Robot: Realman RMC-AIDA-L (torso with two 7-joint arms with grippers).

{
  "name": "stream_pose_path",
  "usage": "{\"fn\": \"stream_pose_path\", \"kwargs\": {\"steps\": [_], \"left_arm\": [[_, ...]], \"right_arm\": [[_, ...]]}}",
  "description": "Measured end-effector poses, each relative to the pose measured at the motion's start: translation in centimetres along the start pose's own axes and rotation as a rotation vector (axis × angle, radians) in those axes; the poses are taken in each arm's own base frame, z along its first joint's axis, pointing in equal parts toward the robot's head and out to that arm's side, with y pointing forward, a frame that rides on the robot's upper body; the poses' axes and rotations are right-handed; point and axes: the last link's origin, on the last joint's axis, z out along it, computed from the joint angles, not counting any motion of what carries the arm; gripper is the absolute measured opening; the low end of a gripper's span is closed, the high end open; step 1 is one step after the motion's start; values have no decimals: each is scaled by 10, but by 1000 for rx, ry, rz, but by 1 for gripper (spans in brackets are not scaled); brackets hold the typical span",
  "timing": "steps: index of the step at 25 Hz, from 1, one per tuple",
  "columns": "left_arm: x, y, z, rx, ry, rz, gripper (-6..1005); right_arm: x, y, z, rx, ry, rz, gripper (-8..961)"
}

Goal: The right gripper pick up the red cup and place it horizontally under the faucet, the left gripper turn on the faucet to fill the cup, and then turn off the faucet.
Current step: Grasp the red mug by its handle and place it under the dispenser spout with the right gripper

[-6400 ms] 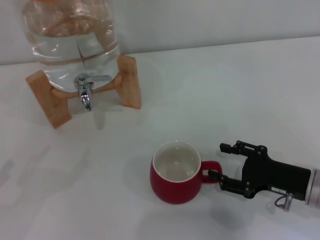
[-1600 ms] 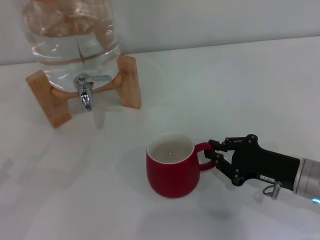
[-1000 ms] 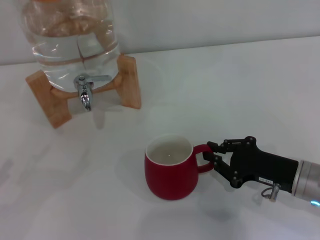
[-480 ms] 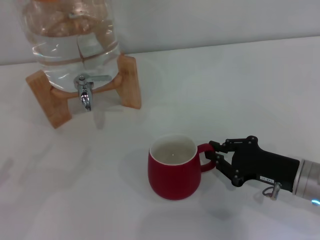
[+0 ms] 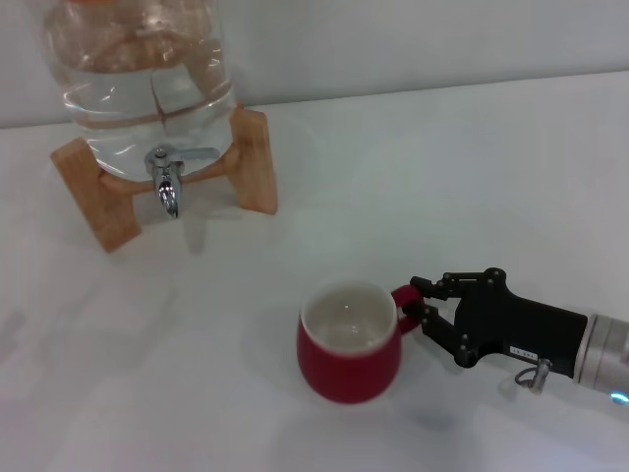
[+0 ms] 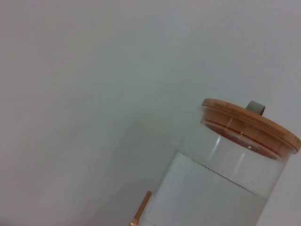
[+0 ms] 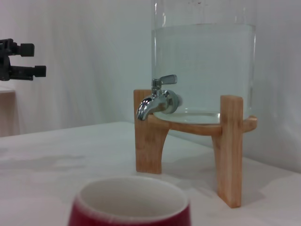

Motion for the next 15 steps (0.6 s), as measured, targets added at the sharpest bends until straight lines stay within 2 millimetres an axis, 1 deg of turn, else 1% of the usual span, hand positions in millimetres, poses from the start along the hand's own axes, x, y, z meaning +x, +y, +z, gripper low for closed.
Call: {"fn": "stream_pose_path", "kwargs": {"steps": [4, 10, 13, 15], "left_arm": [[1, 0, 0, 0, 4, 0, 876], [0, 0, 0, 1, 4, 0, 876], [0, 0, -1, 2, 5, -1, 876], [0, 0, -1, 2, 5, -2, 876]], "right_arm": [[1, 0, 1, -1, 7, -1, 171], [0, 0, 5, -9, 11, 5, 325], [-1, 0, 5, -9, 11, 6, 368], [-1, 0, 5, -9, 11, 7, 368]]}}
